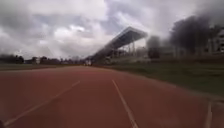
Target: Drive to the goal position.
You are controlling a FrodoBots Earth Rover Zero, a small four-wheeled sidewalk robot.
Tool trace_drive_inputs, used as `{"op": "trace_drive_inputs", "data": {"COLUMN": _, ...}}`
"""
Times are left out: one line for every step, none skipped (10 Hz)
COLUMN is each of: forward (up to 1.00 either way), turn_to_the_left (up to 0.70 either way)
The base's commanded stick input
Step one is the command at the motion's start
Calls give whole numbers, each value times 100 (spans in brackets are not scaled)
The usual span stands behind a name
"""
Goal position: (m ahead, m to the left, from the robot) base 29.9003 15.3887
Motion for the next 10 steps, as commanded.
{"op": "trace_drive_inputs", "data": {"forward": 70, "turn_to_the_left": 1}}
{"op": "trace_drive_inputs", "data": {"forward": 70, "turn_to_the_left": 1}}
{"op": "trace_drive_inputs", "data": {"forward": 70, "turn_to_the_left": 1}}
{"op": "trace_drive_inputs", "data": {"forward": 70, "turn_to_the_left": 1}}
{"op": "trace_drive_inputs", "data": {"forward": 70, "turn_to_the_left": 1}}
{"op": "trace_drive_inputs", "data": {"forward": 70, "turn_to_the_left": 1}}
{"op": "trace_drive_inputs", "data": {"forward": 70, "turn_to_the_left": 1}}
{"op": "trace_drive_inputs", "data": {"forward": 70, "turn_to_the_left": 1}}
{"op": "trace_drive_inputs", "data": {"forward": 70, "turn_to_the_left": 1}}
{"op": "trace_drive_inputs", "data": {"forward": 70, "turn_to_the_left": 1}}
